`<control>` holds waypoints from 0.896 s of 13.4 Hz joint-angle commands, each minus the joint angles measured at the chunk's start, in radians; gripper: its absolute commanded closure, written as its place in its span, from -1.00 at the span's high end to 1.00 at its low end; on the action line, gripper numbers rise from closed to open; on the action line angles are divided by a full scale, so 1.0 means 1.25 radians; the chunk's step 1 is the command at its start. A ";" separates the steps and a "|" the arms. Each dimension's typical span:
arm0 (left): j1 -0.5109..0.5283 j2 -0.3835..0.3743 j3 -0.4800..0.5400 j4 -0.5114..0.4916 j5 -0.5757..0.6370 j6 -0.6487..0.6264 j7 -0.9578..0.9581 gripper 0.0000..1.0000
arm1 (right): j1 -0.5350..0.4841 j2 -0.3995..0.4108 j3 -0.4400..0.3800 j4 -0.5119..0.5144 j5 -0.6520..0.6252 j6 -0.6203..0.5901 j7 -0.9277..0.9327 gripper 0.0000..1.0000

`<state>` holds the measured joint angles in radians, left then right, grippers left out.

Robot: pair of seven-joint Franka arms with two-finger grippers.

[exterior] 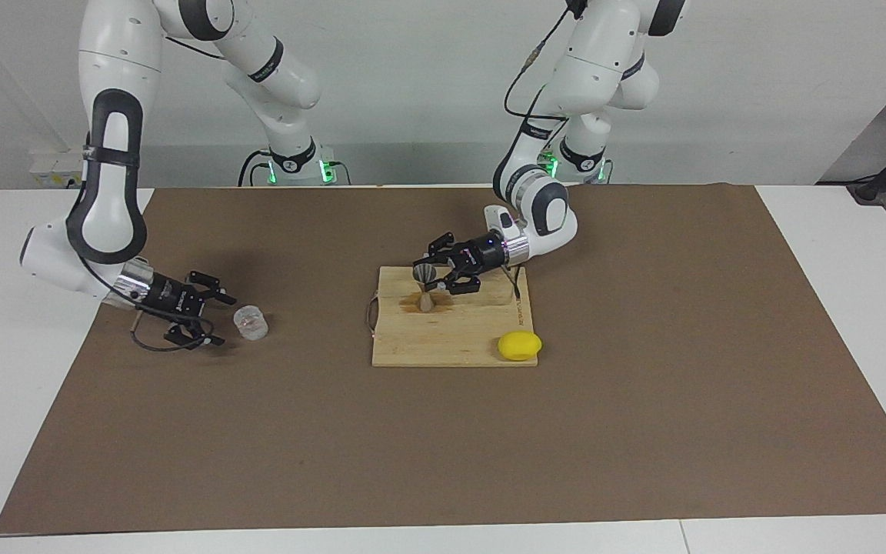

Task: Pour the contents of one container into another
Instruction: 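Release the cup with the left gripper while the right gripper grasps the glass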

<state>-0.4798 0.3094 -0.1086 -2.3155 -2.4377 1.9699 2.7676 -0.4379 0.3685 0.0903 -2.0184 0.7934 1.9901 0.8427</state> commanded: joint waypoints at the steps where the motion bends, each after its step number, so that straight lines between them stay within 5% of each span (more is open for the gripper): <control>1: 0.025 -0.004 0.007 -0.051 0.016 -0.034 0.131 1.00 | -0.003 -0.044 0.009 -0.077 0.076 0.046 -0.041 0.99; 7: 0.150 -0.068 0.007 -0.121 0.192 -0.080 0.127 1.00 | 0.001 -0.064 0.010 -0.127 0.214 0.077 -0.097 0.80; 12: 0.327 -0.095 0.007 -0.132 0.471 -0.118 0.126 1.00 | 0.036 -0.063 0.012 -0.127 0.254 0.099 -0.091 0.80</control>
<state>-0.1574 0.2098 -0.0910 -2.4384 -1.9407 1.8659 2.7684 -0.4091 0.3171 0.0995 -2.1452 1.0681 2.0714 0.7492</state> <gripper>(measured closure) 0.000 0.106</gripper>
